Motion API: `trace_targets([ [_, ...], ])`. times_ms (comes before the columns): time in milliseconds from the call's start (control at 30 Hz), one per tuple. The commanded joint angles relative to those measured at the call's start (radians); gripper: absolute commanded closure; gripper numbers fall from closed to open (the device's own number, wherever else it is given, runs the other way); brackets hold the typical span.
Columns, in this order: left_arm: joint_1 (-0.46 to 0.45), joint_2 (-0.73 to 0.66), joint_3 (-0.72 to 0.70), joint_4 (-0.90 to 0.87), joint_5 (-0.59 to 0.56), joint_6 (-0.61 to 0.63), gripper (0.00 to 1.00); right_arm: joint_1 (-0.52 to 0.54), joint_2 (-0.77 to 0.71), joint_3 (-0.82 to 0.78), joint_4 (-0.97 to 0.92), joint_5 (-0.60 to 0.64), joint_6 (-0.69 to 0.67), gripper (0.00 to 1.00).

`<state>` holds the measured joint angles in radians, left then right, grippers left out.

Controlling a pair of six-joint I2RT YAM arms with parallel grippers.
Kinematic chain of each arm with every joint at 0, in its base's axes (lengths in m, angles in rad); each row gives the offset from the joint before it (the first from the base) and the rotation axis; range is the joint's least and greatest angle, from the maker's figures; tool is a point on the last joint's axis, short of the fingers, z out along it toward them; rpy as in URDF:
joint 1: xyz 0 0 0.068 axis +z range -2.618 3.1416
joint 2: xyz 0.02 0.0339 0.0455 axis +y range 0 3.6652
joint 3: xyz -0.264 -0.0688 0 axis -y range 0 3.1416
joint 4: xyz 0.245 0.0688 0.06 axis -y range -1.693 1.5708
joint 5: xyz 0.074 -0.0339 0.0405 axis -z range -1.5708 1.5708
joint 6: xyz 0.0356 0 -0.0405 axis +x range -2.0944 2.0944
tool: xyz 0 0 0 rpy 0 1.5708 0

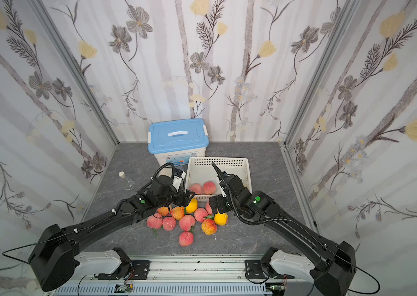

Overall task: Put the peaches into the basket
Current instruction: Pick up the peach from the center of the board.

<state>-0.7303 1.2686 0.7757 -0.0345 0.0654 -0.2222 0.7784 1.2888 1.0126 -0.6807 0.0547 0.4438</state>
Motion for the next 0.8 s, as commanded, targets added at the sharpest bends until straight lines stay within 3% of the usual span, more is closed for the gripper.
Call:
trace_targets([
  [0, 0.002, -0.006, -0.026, 0.082, 0.021, 0.038, 0.16, -0.001, 0.034, 0.024, -0.002, 0.002, 0.038, 0.04],
  [333, 0.001, -0.077, -0.089, 0.117, 0.015, 0.046, 0.16, -0.006, 0.126, -0.01, 0.005, -0.036, 0.123, 0.06],
  [767, -0.001, -0.063, -0.139, 0.183, 0.137, 0.137, 0.16, -0.077, 0.152, -0.158, -0.027, -0.053, 0.196, 0.1],
])
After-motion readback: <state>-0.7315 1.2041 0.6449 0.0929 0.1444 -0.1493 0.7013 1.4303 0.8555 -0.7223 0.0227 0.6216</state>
